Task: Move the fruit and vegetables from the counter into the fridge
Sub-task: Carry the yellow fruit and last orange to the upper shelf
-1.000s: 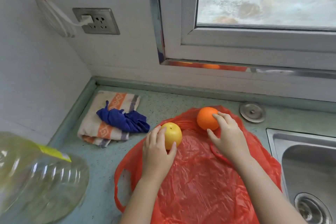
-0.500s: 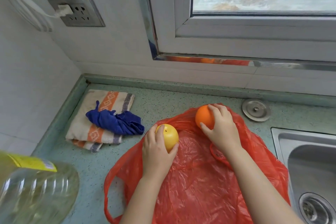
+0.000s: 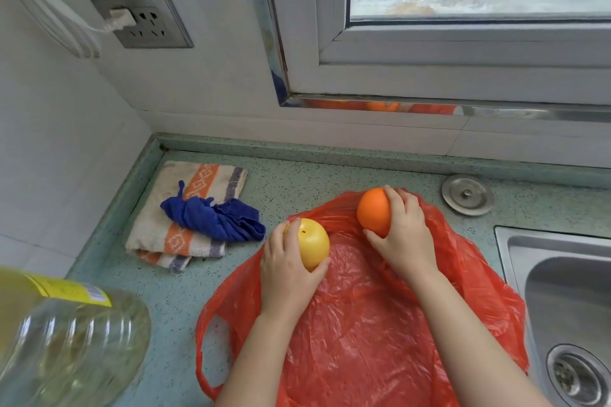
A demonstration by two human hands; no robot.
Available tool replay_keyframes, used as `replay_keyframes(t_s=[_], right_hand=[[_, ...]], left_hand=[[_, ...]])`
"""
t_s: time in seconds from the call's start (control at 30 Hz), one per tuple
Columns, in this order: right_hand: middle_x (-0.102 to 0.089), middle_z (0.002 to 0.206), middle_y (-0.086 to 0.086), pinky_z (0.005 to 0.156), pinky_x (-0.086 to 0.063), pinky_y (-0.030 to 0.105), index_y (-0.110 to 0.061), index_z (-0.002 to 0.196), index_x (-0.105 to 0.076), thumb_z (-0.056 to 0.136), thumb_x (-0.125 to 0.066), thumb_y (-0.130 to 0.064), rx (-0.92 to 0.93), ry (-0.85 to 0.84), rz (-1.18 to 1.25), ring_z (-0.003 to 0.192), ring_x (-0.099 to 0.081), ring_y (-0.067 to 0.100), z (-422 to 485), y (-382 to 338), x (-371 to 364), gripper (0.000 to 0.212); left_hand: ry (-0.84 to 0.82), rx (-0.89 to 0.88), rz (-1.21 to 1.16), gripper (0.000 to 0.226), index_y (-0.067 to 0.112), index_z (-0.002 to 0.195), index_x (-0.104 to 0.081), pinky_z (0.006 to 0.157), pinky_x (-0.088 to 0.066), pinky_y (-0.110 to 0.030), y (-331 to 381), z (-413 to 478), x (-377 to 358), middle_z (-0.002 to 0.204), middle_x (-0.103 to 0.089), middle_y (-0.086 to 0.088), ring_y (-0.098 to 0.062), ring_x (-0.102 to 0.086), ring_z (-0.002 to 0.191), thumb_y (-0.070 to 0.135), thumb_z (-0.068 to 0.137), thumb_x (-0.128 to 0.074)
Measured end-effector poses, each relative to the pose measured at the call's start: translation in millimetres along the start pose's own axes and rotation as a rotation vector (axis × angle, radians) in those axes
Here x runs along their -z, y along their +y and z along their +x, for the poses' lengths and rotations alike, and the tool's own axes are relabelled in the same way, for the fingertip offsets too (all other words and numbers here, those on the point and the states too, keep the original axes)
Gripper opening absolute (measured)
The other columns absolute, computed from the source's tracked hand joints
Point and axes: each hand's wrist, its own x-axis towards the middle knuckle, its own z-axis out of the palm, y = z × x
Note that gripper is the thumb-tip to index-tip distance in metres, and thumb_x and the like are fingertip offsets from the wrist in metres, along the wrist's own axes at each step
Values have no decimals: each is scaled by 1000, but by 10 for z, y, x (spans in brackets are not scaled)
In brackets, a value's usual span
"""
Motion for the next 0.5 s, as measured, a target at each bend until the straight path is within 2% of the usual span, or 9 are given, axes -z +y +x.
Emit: replay_keyframes(t_s=[0.3, 0.5], right_hand=[[-40, 134, 14, 85, -46, 44, -15, 139, -34, 69, -76, -30, 65, 77, 75, 120, -42, 33, -290, -168, 268, 83], [-42, 131, 16, 83, -46, 44, -12, 137, -37, 66, -79, -26, 106, 137, 112, 118, -44, 35, -638, -267, 564, 84]], left_hand=[[17, -11, -202, 75, 16, 131, -43, 98, -36, -33, 193, -191, 301, 131, -42, -3, -21, -41, 121, 36, 68, -78], [-2, -15, -297, 76, 24, 134, -37, 97, -39, -31, 241, -519, 602, 134, -37, 3, -15, -39, 122, 40, 70, -75]])
